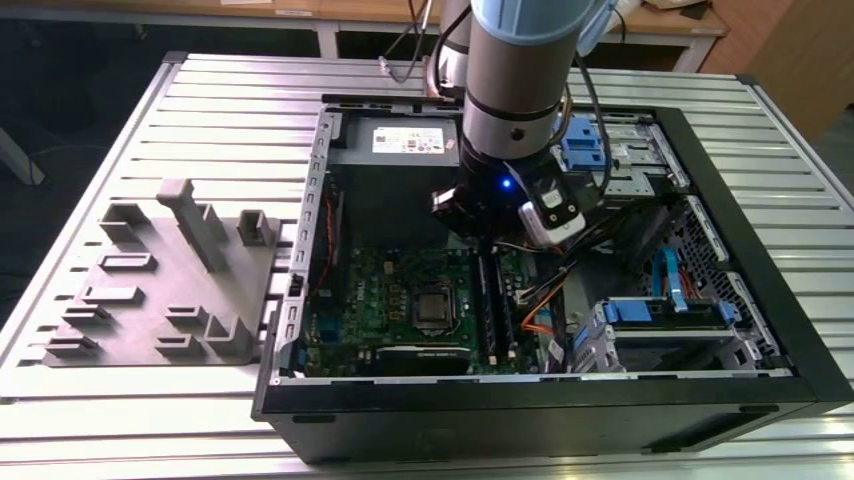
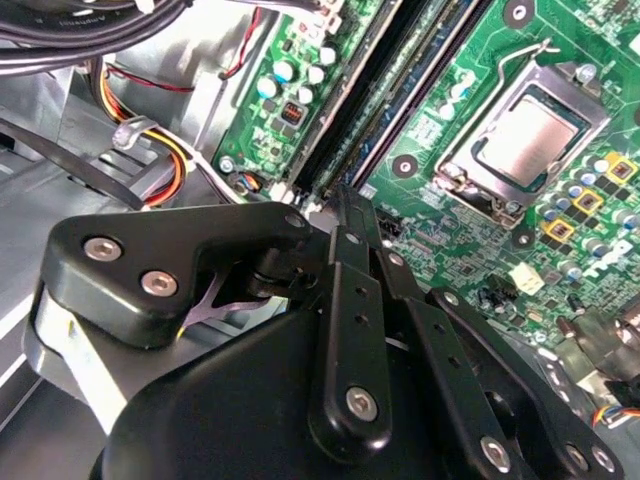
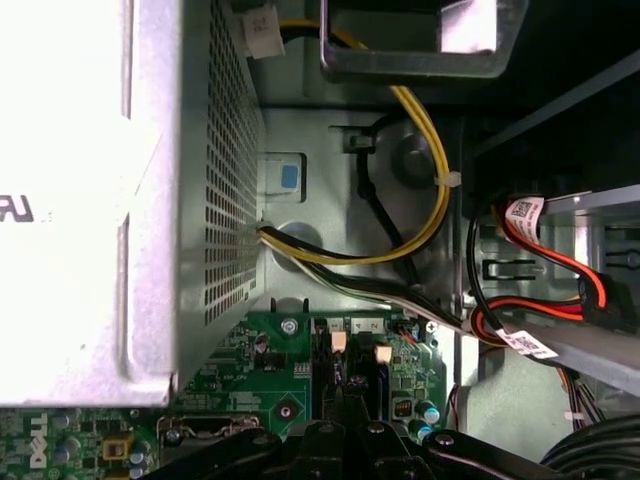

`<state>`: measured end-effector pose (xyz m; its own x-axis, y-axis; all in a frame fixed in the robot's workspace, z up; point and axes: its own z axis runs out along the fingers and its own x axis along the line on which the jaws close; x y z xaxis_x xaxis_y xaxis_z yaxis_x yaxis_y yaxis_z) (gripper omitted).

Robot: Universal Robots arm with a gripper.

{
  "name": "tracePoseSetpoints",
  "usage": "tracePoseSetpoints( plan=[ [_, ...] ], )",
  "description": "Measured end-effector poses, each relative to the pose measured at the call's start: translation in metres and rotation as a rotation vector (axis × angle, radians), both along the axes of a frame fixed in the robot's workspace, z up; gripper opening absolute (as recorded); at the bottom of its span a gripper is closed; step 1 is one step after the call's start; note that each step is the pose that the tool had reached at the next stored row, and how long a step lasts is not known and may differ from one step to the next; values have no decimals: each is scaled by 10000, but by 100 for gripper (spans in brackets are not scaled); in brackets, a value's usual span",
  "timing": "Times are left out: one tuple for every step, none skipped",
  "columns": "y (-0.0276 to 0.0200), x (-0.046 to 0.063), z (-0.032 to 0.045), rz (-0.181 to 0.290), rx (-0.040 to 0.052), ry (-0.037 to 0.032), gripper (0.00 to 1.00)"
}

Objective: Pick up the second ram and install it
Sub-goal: 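Press down the second ram until it locks into place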

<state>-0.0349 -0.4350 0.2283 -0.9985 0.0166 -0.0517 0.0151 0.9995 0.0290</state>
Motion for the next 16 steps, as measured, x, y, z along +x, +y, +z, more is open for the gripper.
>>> tracePoseSetpoints(
  plan=[
    [0, 0, -1, -3, -1, 1, 7],
    [0, -1, -2, -4, -3, 1, 7],
    [1, 0, -10, -5, 1, 0, 7],
    [1, 0, -20, -6, 2, -1, 7],
    [0, 0, -31, -8, 1, 0, 7],
    [0, 0, -38, -10, 0, 0, 7],
    [0, 0, -40, -9, -2, 0, 7],
    [0, 0, -40, -10, -2, 0, 7],
    [0, -1, -40, -10, -3, 1, 7],
    [0, -1, -40, -10, -2, 1, 7],
    [0, 0, -41, -10, -1, 0, 7],
    [1, 0, -53, -10, 5, -2, 7],
    [1, 0, -59, -10, 2, -1, 7],
    [0, -1, -61, -10, -2, 1, 7],
    [0, 0, -61, -10, -2, 0, 7],
    [0, -1, -61, -10, -2, 1, 7]
  ],
)
